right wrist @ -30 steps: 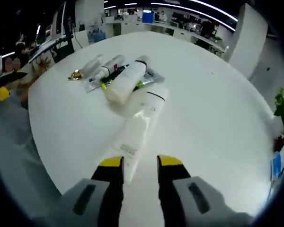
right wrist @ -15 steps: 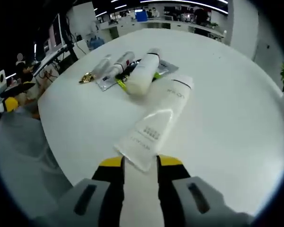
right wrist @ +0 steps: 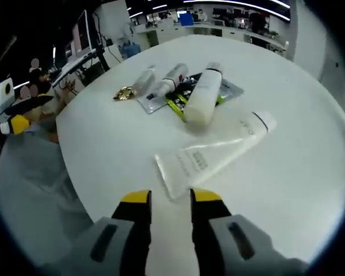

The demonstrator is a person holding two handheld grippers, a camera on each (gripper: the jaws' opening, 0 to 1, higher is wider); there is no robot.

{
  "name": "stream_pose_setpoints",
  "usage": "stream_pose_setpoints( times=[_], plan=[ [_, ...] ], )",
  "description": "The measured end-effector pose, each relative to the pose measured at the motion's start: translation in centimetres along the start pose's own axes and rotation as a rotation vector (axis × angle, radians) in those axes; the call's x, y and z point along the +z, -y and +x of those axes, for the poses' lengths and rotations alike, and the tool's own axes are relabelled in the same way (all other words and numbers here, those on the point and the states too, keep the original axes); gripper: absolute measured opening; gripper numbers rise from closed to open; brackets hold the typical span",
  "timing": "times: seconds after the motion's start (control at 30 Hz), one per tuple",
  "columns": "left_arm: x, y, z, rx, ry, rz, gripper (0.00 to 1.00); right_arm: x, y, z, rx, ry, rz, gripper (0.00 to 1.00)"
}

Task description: Arrange the skincare products in the storage area until every visible bottle or jar stands upright without overlapping.

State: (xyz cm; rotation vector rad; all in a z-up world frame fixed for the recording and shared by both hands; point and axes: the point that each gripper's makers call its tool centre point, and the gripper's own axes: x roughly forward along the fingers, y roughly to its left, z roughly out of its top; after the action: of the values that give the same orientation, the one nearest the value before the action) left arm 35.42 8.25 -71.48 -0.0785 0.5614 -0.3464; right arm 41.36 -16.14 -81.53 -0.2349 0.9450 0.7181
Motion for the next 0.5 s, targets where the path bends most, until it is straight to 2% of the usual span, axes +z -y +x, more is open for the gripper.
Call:
stream_pose_setpoints(
  times=[0.17,0.4,0.5],
  plan=[
    [0.0,-0.1,0.0,0.004,0.002,-0.001,0.80,0.7,-0.4,0.6,0.021,-0.008,-0.043,0.27],
    [0.0,-0.2,0.0,0.008,0.002,-0.005,0.80,1.3,-0.5,1.1,0.039,-0.034,-0.197,0.29],
    [0.0,-0.2,0.0,0.009,0.002,-0.007,0.80,1.4,-0.1,1.0,0.037,-0.040,-0.226,0.32]
  ],
)
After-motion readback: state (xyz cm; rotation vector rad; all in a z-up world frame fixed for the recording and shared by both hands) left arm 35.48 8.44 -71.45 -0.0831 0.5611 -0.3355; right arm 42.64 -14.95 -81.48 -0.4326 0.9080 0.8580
